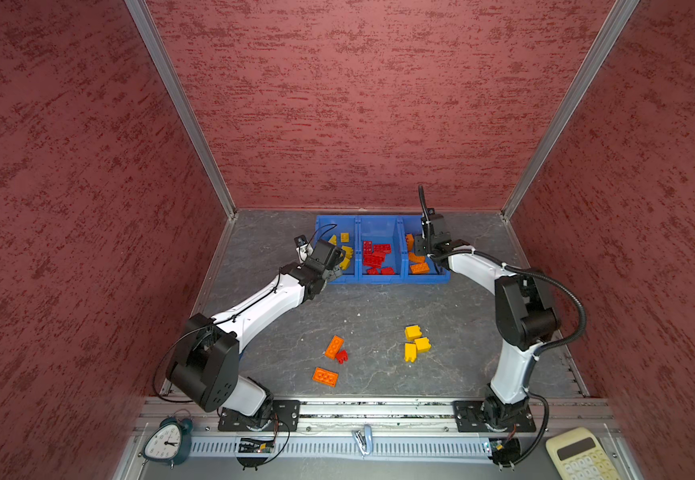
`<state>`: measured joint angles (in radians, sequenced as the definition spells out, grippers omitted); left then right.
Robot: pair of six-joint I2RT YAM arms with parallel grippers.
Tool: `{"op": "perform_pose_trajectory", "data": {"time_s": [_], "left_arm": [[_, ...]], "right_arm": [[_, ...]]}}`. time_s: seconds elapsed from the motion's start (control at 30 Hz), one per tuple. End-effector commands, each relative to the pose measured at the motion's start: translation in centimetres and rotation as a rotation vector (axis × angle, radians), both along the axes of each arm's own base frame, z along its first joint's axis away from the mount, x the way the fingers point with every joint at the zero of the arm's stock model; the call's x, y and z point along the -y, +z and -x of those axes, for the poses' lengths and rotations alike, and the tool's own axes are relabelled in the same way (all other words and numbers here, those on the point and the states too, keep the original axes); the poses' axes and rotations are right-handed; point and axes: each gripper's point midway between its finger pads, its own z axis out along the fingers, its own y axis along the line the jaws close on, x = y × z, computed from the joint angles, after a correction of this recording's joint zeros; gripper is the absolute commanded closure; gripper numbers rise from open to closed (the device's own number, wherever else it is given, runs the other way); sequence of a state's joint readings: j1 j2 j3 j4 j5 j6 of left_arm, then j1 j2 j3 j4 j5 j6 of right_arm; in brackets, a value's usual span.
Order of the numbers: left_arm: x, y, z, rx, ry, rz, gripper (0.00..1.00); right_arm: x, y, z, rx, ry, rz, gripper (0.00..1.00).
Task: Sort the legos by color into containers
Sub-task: 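Drop the orange brick in the orange compartment while the left gripper lowers, then grasp an orange 2x4 brick from the table with the left gripper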
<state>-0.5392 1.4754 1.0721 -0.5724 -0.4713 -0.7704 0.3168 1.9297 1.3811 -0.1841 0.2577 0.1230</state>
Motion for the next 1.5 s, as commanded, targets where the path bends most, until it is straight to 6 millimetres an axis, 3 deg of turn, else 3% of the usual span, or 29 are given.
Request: {"op": "perform_pose_trajectory", "data": {"time_s": [0.0, 0.23, 0.37, 0.4, 0.43, 0.47, 0.63, 0.77, 0.9, 1.13, 1.47], "left_arm": [[-0.5, -0.2, 2.7, -0.048, 0.014, 0.008, 0.01], [-0.8, -2.2, 7.4, -0.174, -0.037, 0.003, 0.01], [1.1, -4.0, 9.6, -0.266, -0.196, 0.019, 0.00], [1.9, -4.6, 10.2, -0.289, -0.252, 0.030, 0.01], [2.6, -5.1, 10.8, -0.311, -0.299, 0.034, 0.00], [3.2, -5.7, 11.6, -0.336, -0.335, 0.036, 0.01], [5.4, -8.6, 14.5, -0.471, -0.492, 0.030, 0.01], [6.7, -10.7, 15.8, -0.557, -0.584, -0.032, 0.10], [6.8, -12.1, 16.0, -0.619, -0.591, -0.100, 0.21], [8.1, -13.2, 17.3, -0.674, -0.683, -0.079, 0.32], [6.9, -14.5, 18.1, -0.740, -0.657, -0.069, 0.46]], "right_arm": [[-0.3, 2.3, -1.3, 0.061, -0.006, -0.009, 0.60], [-0.7, 2.5, -1.3, 0.064, 0.006, -0.040, 0.37], [-0.9, 3.3, -0.8, 0.077, 0.027, -0.052, 0.30], [-0.9, 3.6, -0.6, 0.084, 0.032, -0.052, 0.22], [-0.9, 3.9, -0.5, 0.093, 0.036, -0.054, 0.04], [-0.8, 4.3, -0.3, 0.101, 0.033, -0.058, 0.01], [-0.9, 5.8, 0.9, 0.140, 0.038, -0.107, 0.01], [-1.3, 6.5, 1.7, 0.159, 0.051, -0.163, 0.01], [-1.3, 6.7, 2.0, 0.164, 0.052, -0.171, 0.01], [-1.0, 6.6, 2.2, 0.162, 0.052, -0.150, 0.01], [-1.0, 6.6, 2.3, 0.162, 0.057, -0.148, 0.01]]}}
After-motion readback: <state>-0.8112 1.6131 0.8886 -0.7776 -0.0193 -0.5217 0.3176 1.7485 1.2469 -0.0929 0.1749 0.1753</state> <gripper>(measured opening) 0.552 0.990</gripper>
